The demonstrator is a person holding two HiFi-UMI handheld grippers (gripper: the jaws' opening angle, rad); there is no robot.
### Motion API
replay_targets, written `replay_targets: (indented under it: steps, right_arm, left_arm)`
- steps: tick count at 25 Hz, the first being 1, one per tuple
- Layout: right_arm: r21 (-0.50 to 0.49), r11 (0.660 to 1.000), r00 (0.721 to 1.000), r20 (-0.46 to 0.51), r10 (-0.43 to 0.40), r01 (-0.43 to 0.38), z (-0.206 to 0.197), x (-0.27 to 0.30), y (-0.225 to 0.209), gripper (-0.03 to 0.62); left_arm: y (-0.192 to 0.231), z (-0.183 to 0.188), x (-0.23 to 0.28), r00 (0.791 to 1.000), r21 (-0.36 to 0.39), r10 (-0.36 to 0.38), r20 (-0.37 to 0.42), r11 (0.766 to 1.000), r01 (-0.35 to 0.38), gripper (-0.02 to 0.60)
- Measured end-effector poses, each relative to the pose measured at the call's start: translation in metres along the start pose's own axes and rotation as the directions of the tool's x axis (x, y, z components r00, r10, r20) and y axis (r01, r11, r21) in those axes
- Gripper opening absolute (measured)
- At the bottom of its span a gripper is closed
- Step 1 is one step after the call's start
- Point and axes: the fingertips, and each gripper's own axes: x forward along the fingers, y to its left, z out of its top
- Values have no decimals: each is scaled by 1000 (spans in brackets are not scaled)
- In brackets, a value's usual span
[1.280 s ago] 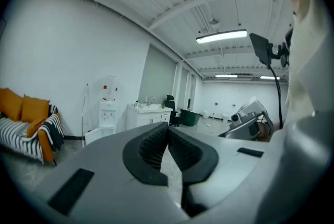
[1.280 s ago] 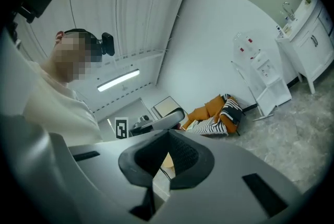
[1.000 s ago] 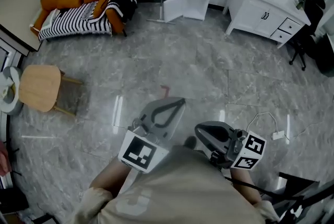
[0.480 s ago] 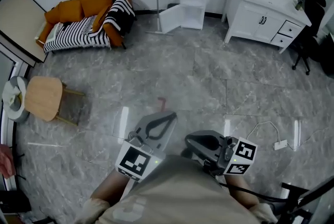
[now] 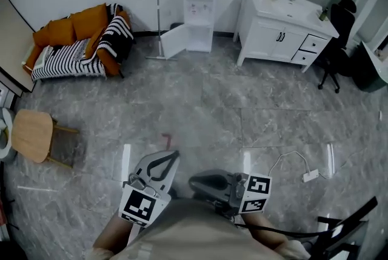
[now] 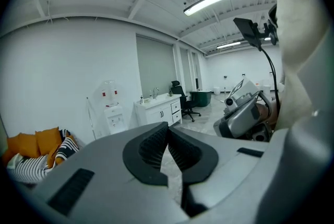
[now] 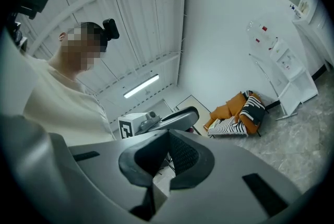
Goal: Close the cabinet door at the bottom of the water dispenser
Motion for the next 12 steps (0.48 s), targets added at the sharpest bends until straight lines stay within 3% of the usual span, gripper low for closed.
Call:
replay_targets:
  steps: [6, 12]
  right_arm:
    - [-23, 998, 998, -27, -62, 61, -1, 32, -20, 15]
    - [-62, 994, 992, -74, -97, 93, 5, 106, -44, 15]
  left_arm:
    - [40, -16, -5, 998, -48, -22, 57, 999, 25, -9]
    - [103, -29, -21, 993, -70, -75, 92, 994, 82, -9]
